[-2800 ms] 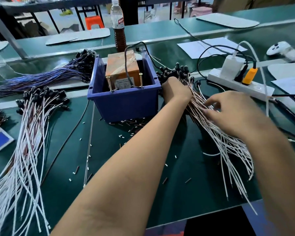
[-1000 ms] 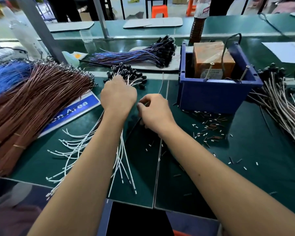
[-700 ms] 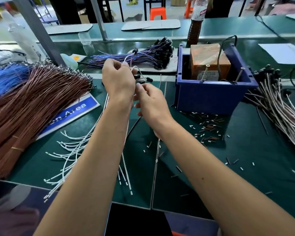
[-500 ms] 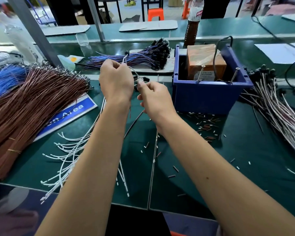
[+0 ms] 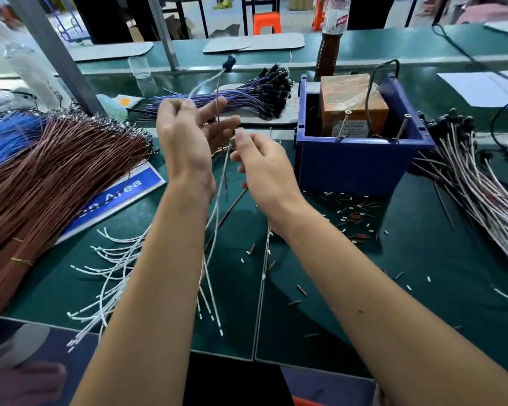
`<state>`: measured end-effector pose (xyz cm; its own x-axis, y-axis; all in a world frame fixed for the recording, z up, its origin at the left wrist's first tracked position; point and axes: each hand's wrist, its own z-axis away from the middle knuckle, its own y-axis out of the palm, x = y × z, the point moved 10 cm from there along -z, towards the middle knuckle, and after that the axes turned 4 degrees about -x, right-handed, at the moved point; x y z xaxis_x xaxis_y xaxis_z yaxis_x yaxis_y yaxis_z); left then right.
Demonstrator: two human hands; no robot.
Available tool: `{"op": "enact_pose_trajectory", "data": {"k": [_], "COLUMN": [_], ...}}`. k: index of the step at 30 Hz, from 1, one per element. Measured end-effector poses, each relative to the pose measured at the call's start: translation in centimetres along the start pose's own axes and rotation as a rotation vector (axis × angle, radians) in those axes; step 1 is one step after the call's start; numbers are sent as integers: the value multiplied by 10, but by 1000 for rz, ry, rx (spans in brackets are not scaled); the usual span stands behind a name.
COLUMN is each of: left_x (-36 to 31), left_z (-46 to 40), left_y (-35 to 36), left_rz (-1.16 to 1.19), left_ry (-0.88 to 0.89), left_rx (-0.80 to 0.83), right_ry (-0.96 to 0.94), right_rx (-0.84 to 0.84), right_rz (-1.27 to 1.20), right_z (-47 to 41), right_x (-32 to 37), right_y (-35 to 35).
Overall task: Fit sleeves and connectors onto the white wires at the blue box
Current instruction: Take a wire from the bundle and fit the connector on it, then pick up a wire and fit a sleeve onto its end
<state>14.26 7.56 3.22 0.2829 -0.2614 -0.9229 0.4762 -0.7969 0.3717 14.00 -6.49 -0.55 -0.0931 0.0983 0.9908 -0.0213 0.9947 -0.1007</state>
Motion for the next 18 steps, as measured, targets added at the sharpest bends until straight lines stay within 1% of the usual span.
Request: {"op": "enact_pose_trajectory", "data": {"k": [2,4,6,8,10,12,15,18], "left_x": [3,-7,-22,-45,-69,-83,-87,-69], "left_z": [-1,-3,-2,1,10,18,25,31], "left_y": [8,15,23,28,37,48,61,69], "left_rz": [217,367,478,482,422,399,401,489], "left_ry": [-115,-131,-116,-17,122,175,147,12], "left_rx": [31,37,30,26,64,119,213,278], "right_ry": [-39,-66,-120,-163,-192,-237,-304,-302], "right_rx": [74,129,141,165,190,163,99,91], "right_rz": [-83,-141,-194,-288,-345,-338,-333,-350], "right_z": [5,10,13,16,18,19,16,15], "right_x": [10,20,37,54,69,80,87,82], "right_y": [8,14,12,7,1,-13,-41,-66]}}
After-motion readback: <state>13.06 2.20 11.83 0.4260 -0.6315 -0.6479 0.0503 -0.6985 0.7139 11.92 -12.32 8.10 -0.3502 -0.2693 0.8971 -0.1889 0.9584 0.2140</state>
